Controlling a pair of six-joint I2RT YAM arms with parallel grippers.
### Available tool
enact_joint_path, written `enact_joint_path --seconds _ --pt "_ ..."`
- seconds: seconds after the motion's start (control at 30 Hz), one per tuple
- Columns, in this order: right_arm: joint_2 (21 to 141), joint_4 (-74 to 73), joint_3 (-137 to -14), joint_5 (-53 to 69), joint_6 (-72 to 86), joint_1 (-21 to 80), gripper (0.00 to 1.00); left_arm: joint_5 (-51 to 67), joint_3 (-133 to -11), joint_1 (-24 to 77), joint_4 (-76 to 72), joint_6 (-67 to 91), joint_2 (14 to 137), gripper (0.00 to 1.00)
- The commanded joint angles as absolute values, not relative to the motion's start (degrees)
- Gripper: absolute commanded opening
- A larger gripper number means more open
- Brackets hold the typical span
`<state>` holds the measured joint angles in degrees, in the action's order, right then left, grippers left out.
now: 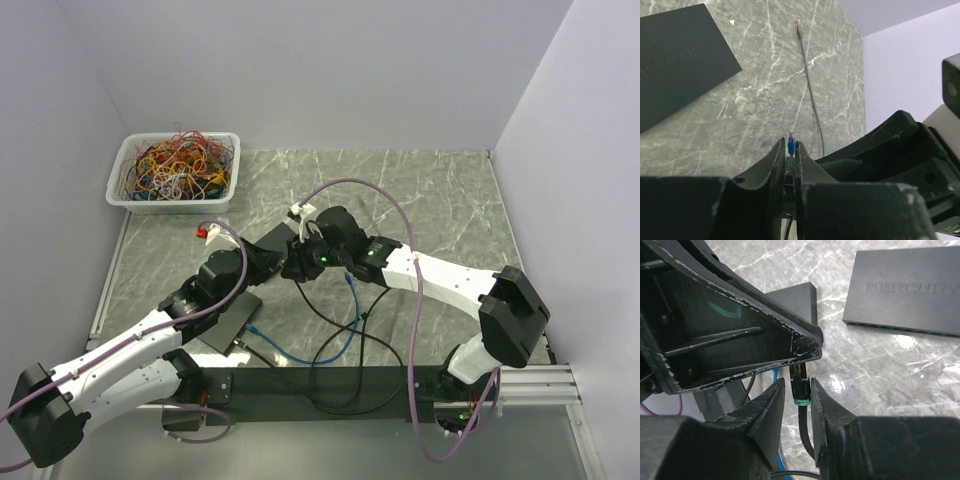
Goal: Insert the plug into the switch port
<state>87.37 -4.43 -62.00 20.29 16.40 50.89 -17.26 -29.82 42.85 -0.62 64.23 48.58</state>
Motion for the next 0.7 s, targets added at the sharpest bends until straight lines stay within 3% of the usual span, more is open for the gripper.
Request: enact_joint_path --seconds 0.0,0.17,0.4,0.67 --pt "87.0 -4.7 -65.0 19.1 15.0 51.4 0.33 -17.8 -31.6 43.0 -1.3 65.0 48.4 0.01" --pt "85.6 -4.6 -64.6 17.5 15.1 51.4 0.33 -17.8 -31.6 43.0 -1.2 65.0 48.5 0.01" --pt "84.6 -4.6 -64.3 16.4 15.5 51.4 0.47 -17.9 -31.5 43.0 -1.2 65.2 48.5 0.00" --pt "82.9 -2.6 -63.3 15.9 16.3 51.4 0.38 -17.8 -31.4 43.0 -1.0 65.2 48.8 0.00"
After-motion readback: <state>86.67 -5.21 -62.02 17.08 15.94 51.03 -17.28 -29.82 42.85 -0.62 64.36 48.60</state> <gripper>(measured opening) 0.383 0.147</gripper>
